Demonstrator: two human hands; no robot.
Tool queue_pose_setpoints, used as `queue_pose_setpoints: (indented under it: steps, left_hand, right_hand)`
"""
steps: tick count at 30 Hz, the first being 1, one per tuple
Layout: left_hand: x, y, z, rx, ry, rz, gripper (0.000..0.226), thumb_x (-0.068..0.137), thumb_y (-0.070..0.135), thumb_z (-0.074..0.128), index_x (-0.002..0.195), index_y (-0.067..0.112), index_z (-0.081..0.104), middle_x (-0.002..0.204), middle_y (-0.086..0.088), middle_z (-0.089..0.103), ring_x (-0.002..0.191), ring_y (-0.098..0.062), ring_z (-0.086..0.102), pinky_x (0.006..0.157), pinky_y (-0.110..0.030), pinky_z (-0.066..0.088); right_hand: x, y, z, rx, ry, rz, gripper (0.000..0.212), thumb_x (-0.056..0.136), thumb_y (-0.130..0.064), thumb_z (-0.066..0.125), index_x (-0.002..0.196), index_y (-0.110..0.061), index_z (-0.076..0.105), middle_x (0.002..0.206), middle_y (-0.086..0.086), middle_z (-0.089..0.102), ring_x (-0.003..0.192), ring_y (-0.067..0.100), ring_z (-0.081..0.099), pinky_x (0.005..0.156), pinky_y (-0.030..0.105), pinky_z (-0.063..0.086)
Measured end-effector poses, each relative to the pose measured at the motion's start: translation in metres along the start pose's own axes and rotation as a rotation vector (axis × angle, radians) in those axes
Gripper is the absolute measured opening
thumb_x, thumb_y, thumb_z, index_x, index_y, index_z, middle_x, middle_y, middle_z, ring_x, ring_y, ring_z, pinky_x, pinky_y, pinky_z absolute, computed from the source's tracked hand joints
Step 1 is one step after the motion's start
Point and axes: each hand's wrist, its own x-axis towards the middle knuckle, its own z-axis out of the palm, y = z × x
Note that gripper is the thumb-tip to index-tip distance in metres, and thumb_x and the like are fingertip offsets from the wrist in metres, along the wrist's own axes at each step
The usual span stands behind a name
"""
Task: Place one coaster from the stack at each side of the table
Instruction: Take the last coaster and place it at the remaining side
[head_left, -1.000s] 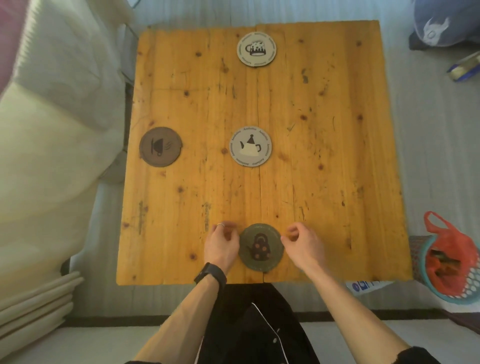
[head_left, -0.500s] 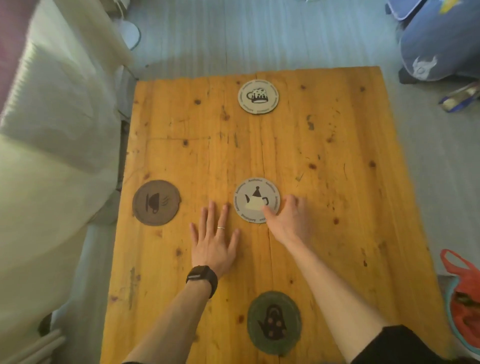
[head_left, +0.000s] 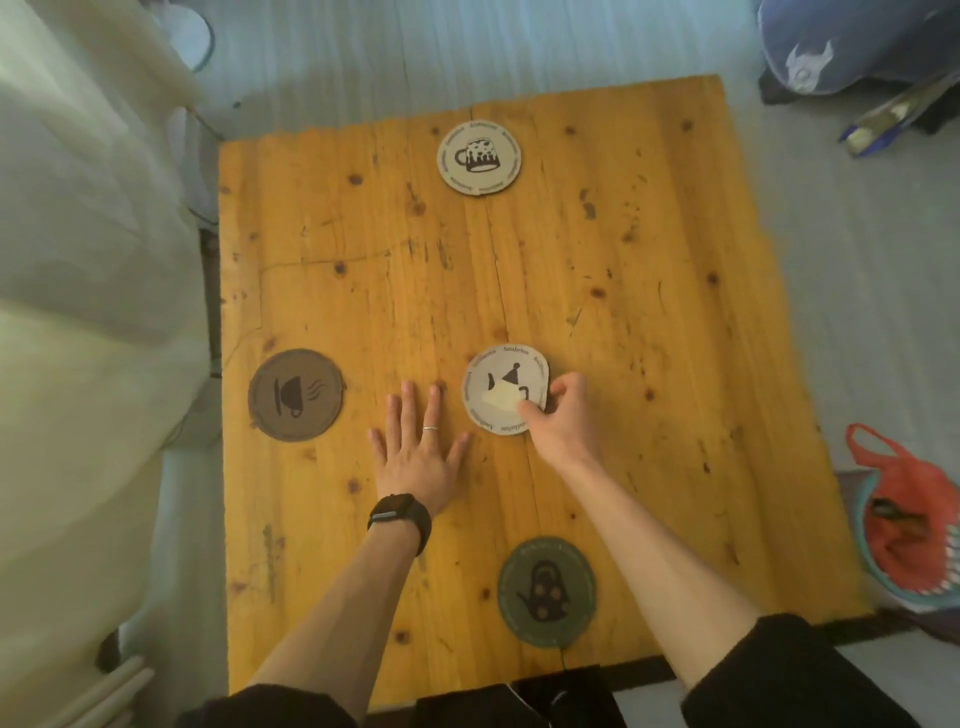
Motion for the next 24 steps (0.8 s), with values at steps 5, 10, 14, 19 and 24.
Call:
queue_pose_setpoints:
  steps: [5, 10, 14, 19, 24]
  left_hand:
    - [-0.009, 0.026, -0.042, -0.163, -0.189, -0.087, 0.068, 0.095, 0.048, 0.044, 0.154, 0.023, 0.021, 0.165, -0.005, 0.001, 0.151, -0.029, 0.008, 0.12, -0.045, 0.02]
    - [-0.066, 0.089, -0.052, -0.576, -0.398, -0.13, 0.045, 0.094, 0.051, 0.048, 0.126, 0.019, 0.054, 0.105, 0.0, 0.066, 0.09, -0.024, 0.07, 0.081, -0.041, 0.058]
    - [-0.132, 0.148, -0.019, -0.8, -0.639, -0.157, 0.042, 0.088, 0.037, 0.069, 0.124, 0.021, 0.056, 0.109, -0.006, 0.071, 0.091, -0.02, 0.073, 0.08, -0.034, 0.058]
    - [-0.174, 0.214, 0.034, -0.609, -0.649, -0.153, 0.035, 0.084, 0.026, 0.073, 0.116, 0.013, 0.066, 0.088, -0.005, 0.072, 0.073, -0.017, 0.063, 0.061, -0.029, 0.047]
    - [-0.196, 0.305, 0.07, -0.666, -0.707, -0.225, 0.029, 0.092, 0.022, 0.065, 0.118, 0.008, 0.063, 0.099, -0.011, 0.072, 0.066, -0.016, 0.065, 0.069, -0.031, 0.055]
  right_hand:
    - [-0.059, 0.048, -0.072, 0.345, -0.09, 0.233, 0.036, 0.092, -0.012, 0.069, 0.119, -0.022, 0.047, 0.111, -0.001, 0.068, 0.077, 0.014, 0.068, 0.061, 0.029, 0.058]
    - [-0.126, 0.098, -0.141, 0.487, -0.109, 0.343, 0.037, 0.093, -0.008, 0.067, 0.124, -0.019, 0.05, 0.099, 0.006, 0.071, 0.065, 0.017, 0.062, 0.054, 0.024, 0.053]
    - [-0.166, 0.144, -0.179, 0.564, -0.108, 0.389, 0.036, 0.093, -0.011, 0.067, 0.123, -0.022, 0.052, 0.097, 0.004, 0.072, 0.074, 0.017, 0.066, 0.058, 0.026, 0.054]
    - [-0.182, 0.208, -0.233, 0.611, -0.013, 0.412, 0.031, 0.093, -0.016, 0.067, 0.121, -0.022, 0.057, 0.097, -0.007, 0.07, 0.088, 0.012, 0.069, 0.06, 0.022, 0.056]
    - [-0.173, 0.271, -0.301, 0.584, -0.018, 0.389, 0.033, 0.093, -0.019, 0.067, 0.124, -0.022, 0.055, 0.102, -0.002, 0.07, 0.089, 0.016, 0.07, 0.061, 0.024, 0.054]
